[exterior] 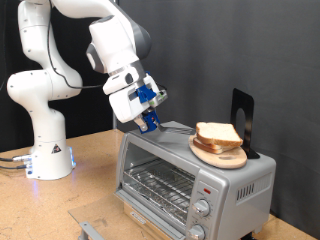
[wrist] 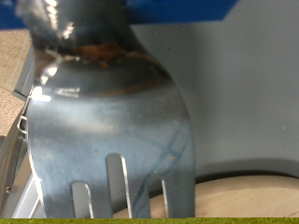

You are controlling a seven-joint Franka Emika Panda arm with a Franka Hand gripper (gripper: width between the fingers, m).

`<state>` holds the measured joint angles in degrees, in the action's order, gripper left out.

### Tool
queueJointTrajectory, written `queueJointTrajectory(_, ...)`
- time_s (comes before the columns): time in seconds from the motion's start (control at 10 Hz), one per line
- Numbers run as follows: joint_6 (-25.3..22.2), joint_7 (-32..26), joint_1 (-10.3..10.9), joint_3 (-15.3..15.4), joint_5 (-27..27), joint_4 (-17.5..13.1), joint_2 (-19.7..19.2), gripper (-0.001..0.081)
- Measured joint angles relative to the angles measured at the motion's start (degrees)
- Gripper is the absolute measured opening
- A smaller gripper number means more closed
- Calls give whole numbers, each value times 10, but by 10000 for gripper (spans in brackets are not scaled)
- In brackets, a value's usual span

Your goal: Make a piece of toast with the oven

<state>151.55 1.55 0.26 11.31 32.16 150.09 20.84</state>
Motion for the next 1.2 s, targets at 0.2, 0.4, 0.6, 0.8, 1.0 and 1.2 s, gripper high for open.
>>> queueJointTrajectory(0.2, 0, 0, 0, 0, 0, -2, 0, 487)
queueJointTrajectory(0.4, 0, 0, 0, 0, 0, -4, 0, 487)
queueJointTrajectory(0.6, -1, 0, 0, 0, 0, -5, 0, 487)
queueJointTrajectory(0.8, -6, 2, 0, 1, -9, -5, -1, 487)
queueJointTrajectory(1.0, -9, 16, 0, 5, -17, -10, -4, 487)
queueJointTrajectory(1.2, -9, 22, 0, 7, -17, -22, -11, 488)
